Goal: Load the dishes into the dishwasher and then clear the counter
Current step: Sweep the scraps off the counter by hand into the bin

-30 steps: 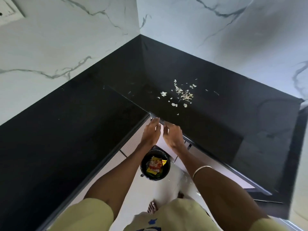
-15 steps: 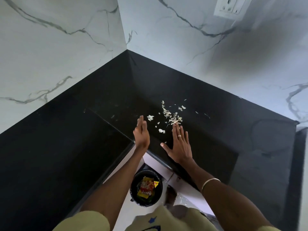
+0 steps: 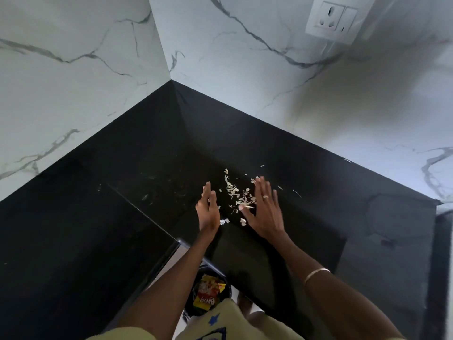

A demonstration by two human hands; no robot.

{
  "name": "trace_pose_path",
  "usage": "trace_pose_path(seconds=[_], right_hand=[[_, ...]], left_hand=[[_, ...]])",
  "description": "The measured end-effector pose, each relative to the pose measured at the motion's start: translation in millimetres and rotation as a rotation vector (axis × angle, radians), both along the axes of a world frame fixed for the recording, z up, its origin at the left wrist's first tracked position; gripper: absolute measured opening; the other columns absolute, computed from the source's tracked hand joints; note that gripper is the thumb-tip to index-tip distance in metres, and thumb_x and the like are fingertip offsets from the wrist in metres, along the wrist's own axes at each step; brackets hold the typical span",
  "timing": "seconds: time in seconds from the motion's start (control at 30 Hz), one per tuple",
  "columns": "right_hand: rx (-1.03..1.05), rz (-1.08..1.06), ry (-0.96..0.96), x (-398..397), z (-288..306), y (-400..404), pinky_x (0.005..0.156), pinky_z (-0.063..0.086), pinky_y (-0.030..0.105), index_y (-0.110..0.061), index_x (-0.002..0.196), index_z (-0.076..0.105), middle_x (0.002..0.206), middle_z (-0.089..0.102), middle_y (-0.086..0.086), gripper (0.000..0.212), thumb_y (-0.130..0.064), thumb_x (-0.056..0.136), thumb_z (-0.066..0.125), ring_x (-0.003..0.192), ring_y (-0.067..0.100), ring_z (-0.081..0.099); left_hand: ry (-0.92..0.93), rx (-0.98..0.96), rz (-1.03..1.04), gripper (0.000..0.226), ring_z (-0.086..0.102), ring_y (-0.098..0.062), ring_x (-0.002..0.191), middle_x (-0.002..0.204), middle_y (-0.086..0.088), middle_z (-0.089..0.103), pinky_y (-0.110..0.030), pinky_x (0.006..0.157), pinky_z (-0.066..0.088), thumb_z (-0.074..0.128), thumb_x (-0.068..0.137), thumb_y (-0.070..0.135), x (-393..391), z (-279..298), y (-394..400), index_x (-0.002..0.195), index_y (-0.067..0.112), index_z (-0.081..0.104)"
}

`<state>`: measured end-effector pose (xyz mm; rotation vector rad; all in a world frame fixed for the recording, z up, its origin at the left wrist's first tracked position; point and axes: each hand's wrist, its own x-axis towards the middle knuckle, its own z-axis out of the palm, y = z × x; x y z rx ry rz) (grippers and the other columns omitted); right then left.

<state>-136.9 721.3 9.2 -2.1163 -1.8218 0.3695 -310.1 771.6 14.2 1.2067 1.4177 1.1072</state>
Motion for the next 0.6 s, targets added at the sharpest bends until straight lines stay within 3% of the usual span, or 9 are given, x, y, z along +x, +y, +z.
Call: trace_pose_path(seconds=[0.1, 0.17, 0.23, 0.27, 0.3, 0.37, 0.43, 0.5, 0.6], right_hand=[[0.061, -0.262, 0.053, 52.9, -1.5, -5.7, 0.123, 0.002, 0.042, -0.014, 0.157, -0.001, 0.165, -0.005, 0.005, 0.084, -0.058, 0.097, 0.037, 0.152, 0.023, -0.007], [0.018, -0.426, 0.074, 90.7, -4.6, -10.9, 0.123, 0.004, 0.045, -0.011, 0.157, -0.001, 0.164, -0.005, 0.009, 0.083, -0.060, 0.097, 0.028, 0.151, 0.026, -0.004], [-0.062, -0.490, 0.064, 113.3, -7.1, -13.4, 0.124, 0.003, 0.044, -0.008, 0.156, 0.000, 0.164, -0.005, 0.012, 0.083, -0.062, 0.098, 0.022, 0.151, 0.027, -0.004], [-0.102, -0.489, 0.040, 117.4, -8.9, -11.4, 0.124, 0.003, 0.043, -0.006, 0.156, 0.001, 0.164, -0.003, 0.013, 0.082, -0.061, 0.098, 0.021, 0.151, 0.028, -0.004], [-0.126, -0.475, 0.013, 116.6, -10.5, -7.0, 0.124, 0.002, 0.044, -0.004, 0.156, 0.004, 0.164, -0.001, 0.015, 0.080, -0.058, 0.099, 0.022, 0.151, 0.028, -0.004], [-0.134, -0.420, -0.013, 102.1, -11.8, 9.9, 0.124, 0.003, 0.044, -0.003, 0.155, 0.007, 0.163, 0.002, 0.015, 0.074, -0.051, 0.102, 0.024, 0.151, 0.028, -0.003], [-0.134, -0.330, -0.003, 74.4, -10.8, 30.8, 0.124, 0.002, 0.044, -0.004, 0.155, 0.009, 0.163, 0.002, 0.015, 0.069, -0.046, 0.103, 0.024, 0.151, 0.027, -0.002], [-0.124, -0.198, -0.001, 41.0, -10.6, 47.0, 0.123, 0.000, 0.042, -0.005, 0.156, 0.007, 0.163, 0.001, 0.013, 0.066, -0.042, 0.104, 0.023, 0.151, 0.025, -0.004], [-0.110, 0.021, -0.040, -7.2, -14.7, 54.2, 0.123, -0.003, 0.037, -0.007, 0.156, 0.003, 0.164, -0.001, 0.010, 0.065, -0.042, 0.104, 0.020, 0.150, 0.020, -0.008]], left_hand=[[-0.048, 0.080, 0.032, 0.041, 0.034, -0.012, 0.141, 0.148, -0.014, 0.044, -0.007, 0.105, 0.032, 0.044, 0.104, 0.015, -8.2, 4.1, 6.9, 0.143, 0.003, 0.043], [-0.042, 0.125, 0.074, 0.040, 0.042, -0.020, 0.137, 0.142, -0.020, 0.051, -0.017, 0.108, 0.038, 0.044, 0.104, 0.015, -18.5, 2.9, 8.9, 0.142, 0.003, 0.044], [-0.020, 0.133, 0.116, 0.043, 0.065, -0.022, 0.108, 0.111, -0.019, 0.069, -0.033, 0.093, 0.052, 0.043, 0.103, 0.021, -25.5, -1.9, 8.8, 0.143, 0.004, 0.044], [-0.025, 0.137, 0.134, 0.044, 0.066, -0.008, 0.091, 0.096, -0.006, 0.070, -0.027, 0.081, 0.053, 0.042, 0.102, 0.021, -26.0, -3.5, 7.8, 0.143, 0.003, 0.044], [-0.031, 0.144, 0.146, 0.044, 0.064, 0.003, 0.092, 0.100, 0.000, 0.069, -0.017, 0.083, 0.050, 0.042, 0.102, 0.019, -24.9, -3.9, 7.0, 0.142, 0.001, 0.044], [-0.071, 0.164, 0.177, 0.039, 0.054, 0.005, 0.121, 0.131, -0.004, 0.061, -0.009, 0.098, 0.040, 0.041, 0.103, 0.008, -19.3, -2.2, 6.5, 0.140, -0.003, 0.046], [-0.115, 0.179, 0.216, 0.037, 0.056, 0.003, 0.120, 0.131, 0.011, 0.062, -0.009, 0.098, 0.040, 0.041, 0.103, 0.004, -17.6, -4.3, 8.0, 0.138, -0.006, 0.048], [-0.151, 0.181, 0.251, 0.038, 0.060, 0.007, 0.109, 0.121, 0.024, 0.065, -0.013, 0.096, 0.044, 0.042, 0.102, 0.008, -18.6, -7.2, 9.3, 0.136, -0.006, 0.049], [-0.199, 0.175, 0.270, 0.041, 0.052, -0.009, 0.129, 0.137, 0.001, 0.058, -0.034, 0.112, 0.039, 0.041, 0.102, 0.015, -21.5, -10.3, 10.0, 0.137, -0.003, 0.050]])
